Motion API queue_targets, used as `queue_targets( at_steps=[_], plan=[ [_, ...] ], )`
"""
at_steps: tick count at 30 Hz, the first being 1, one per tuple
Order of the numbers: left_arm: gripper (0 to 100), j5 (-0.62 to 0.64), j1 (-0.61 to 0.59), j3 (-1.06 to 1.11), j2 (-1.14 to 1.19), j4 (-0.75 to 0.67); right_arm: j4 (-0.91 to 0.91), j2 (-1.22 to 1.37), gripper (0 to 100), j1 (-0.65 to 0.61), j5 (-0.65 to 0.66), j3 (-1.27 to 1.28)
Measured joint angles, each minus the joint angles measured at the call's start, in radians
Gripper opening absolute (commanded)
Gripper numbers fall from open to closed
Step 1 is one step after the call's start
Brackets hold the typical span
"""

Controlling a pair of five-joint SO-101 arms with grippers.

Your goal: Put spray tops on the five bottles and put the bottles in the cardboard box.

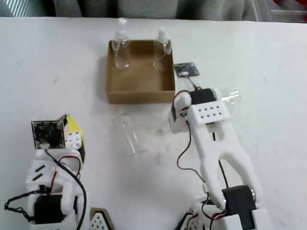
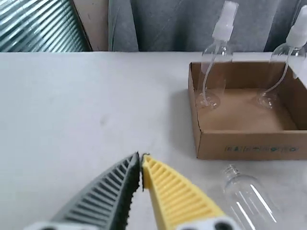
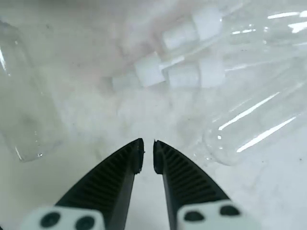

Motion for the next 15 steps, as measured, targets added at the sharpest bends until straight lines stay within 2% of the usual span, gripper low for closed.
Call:
queue_targets(
  at_steps=[7, 15],
  plan=[
    [3, 0.000, 0.020, -0.245, 0.344, 0.003, 0.000, 0.000, 1.7, 0.126, 0.000, 0.006],
    [4, 0.002, 0.147, -0.446, 0.749, 0.003, 0.000, 0.000, 1.7, 0.328, 0.000, 0.084]
  ],
)
